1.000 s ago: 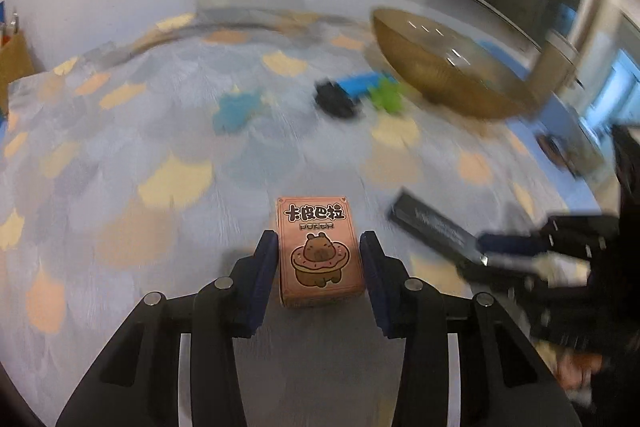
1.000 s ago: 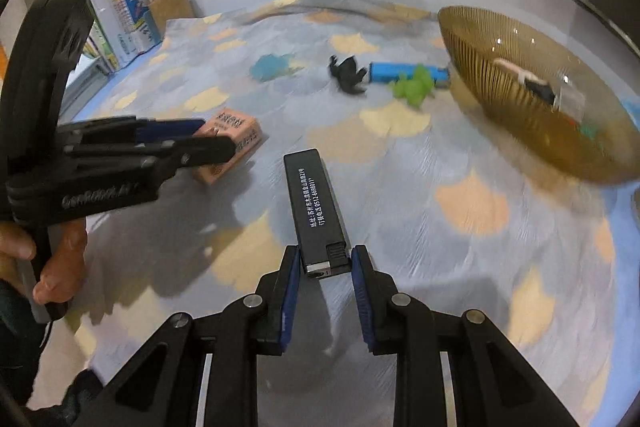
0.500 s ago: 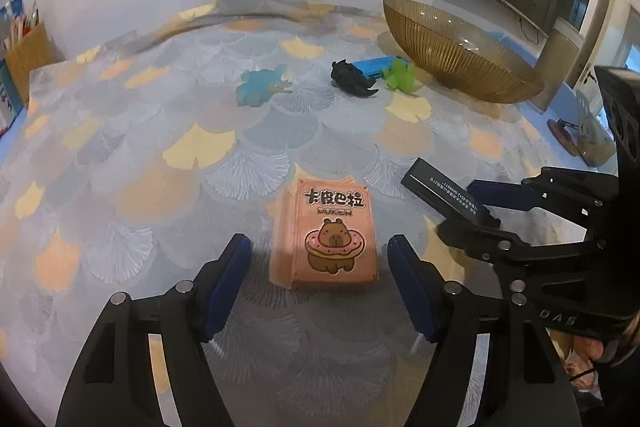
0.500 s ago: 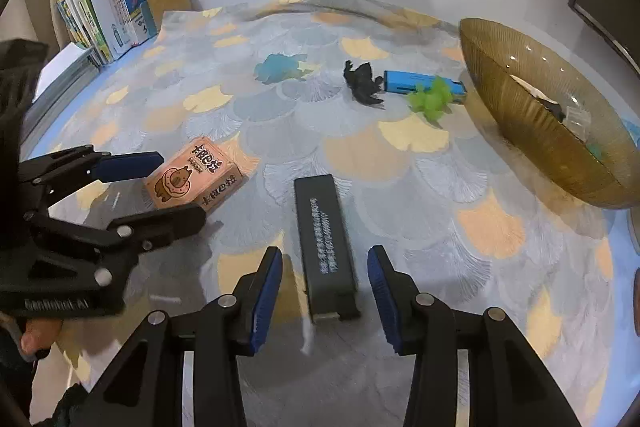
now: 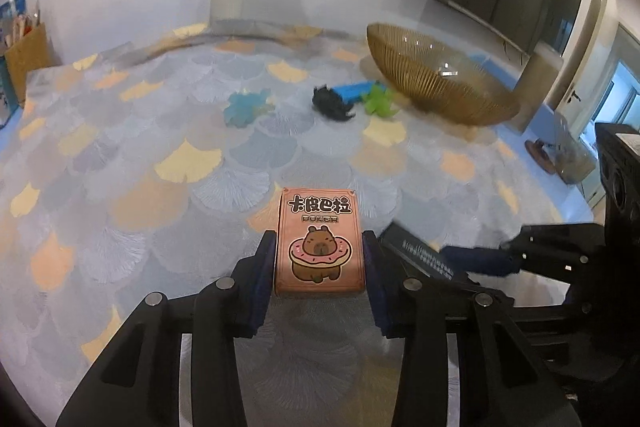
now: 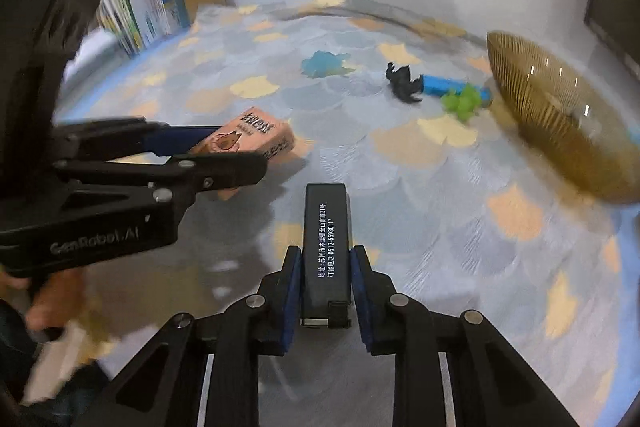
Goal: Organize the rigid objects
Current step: 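Carry the snack box and power bank over the amber bowl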
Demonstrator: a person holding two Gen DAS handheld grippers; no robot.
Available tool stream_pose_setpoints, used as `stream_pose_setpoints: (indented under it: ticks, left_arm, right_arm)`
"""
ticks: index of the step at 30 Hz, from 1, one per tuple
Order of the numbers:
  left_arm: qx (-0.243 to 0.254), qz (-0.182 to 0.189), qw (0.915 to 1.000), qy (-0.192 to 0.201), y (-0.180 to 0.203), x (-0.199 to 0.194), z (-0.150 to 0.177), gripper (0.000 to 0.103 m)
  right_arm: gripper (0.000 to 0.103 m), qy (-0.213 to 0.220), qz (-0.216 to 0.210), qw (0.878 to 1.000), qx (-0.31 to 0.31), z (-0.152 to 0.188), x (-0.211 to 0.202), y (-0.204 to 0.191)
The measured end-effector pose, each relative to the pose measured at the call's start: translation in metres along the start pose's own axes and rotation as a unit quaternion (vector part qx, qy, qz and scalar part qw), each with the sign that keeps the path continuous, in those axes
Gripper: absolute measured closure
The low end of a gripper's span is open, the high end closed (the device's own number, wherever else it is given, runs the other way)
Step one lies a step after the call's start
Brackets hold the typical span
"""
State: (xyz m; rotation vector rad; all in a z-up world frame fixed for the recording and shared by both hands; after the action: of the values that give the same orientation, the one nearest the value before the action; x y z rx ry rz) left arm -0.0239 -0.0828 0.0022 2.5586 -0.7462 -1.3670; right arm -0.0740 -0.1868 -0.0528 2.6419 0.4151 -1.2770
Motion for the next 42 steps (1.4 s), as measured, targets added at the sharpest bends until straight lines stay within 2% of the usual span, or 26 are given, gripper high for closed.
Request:
stream_pose_setpoints:
  ticks: [3, 7, 9, 12, 16, 18, 22, 24, 27, 32, 35, 38, 42]
  left_arm:
    - [0.009, -0.004, 0.9998, 0.017, 0.006, -0.013, -0.011, 0.065]
    - [0.03, -0.01, 0.9982, 0.05, 0.018, -0.033, -0.036, 0.065]
    - [0.043, -0.013, 0.9965, 0.071, 0.027, -0.044, -0.052, 0.065]
    - [0.057, -0.009, 0.9924, 0.108, 0.04, -0.062, -0.082, 0.065]
    - [0.081, -0.005, 0.9833, 0.163, 0.065, -0.083, -0.129, 0.065]
    - [0.101, -0.008, 0.9774, 0.185, 0.079, -0.09, -0.154, 0.065]
    - [0.129, 0.0, 0.9692, 0.21, 0.109, -0.089, -0.195, 0.065]
    - [0.14, 0.003, 0.9659, 0.217, 0.123, -0.081, -0.21, 0.065]
    - [0.147, 0.016, 0.9689, 0.198, 0.139, -0.048, -0.22, 0.065]
    - [0.137, 0.033, 0.9836, 0.112, 0.148, 0.041, -0.204, 0.065]
    - [0.131, 0.042, 0.9881, 0.069, 0.15, 0.079, -0.188, 0.065]
    - [0.131, 0.046, 0.9896, 0.039, 0.15, 0.104, -0.176, 0.065]
    - [0.136, 0.051, 0.989, 0.028, 0.158, 0.114, -0.174, 0.065]
  right_arm:
    - [0.079, 0.016, -0.029, 0.999, 0.039, -0.007, -0.017, 0.011]
    - [0.079, 0.064, -0.014, 0.996, 0.066, -0.027, -0.056, 0.035]
    - [0.079, 0.096, 0.005, 0.993, 0.075, -0.037, -0.08, 0.05]
    - [0.079, 0.136, 0.058, 0.986, 0.08, -0.051, -0.117, 0.075]
    - [0.079, 0.19, 0.114, 0.969, 0.105, -0.07, -0.171, 0.119]
    - [0.079, 0.219, 0.141, 0.957, 0.129, -0.079, -0.199, 0.145]
    - [0.079, 0.252, 0.186, 0.933, 0.179, -0.09, -0.231, 0.192]
    - [0.079, 0.258, 0.194, 0.924, 0.204, -0.093, -0.236, 0.213]
    - [0.079, 0.245, 0.189, 0.921, 0.235, -0.093, -0.222, 0.24]
    - [0.079, 0.169, 0.174, 0.931, 0.272, -0.082, -0.153, 0.27]
    - [0.079, 0.123, 0.164, 0.936, 0.287, -0.069, -0.115, 0.279]
    - [0.079, 0.091, 0.159, 0.937, 0.297, -0.058, -0.091, 0.285]
    - [0.079, 0.08, 0.164, 0.935, 0.303, -0.057, -0.079, 0.293]
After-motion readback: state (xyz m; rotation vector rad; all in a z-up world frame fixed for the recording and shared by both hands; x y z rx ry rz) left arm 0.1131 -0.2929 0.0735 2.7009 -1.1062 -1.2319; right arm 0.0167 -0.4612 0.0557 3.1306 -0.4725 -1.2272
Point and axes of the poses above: each gripper's, at about its wrist camera, not at the fingertips, and x roughly the way its jaws point, y to its right, z to its underside, the point moved 5 cm from there along x, roughly the way its jaws point, and after that the axes turned 7 degrees about z, right-handed, at the moved point
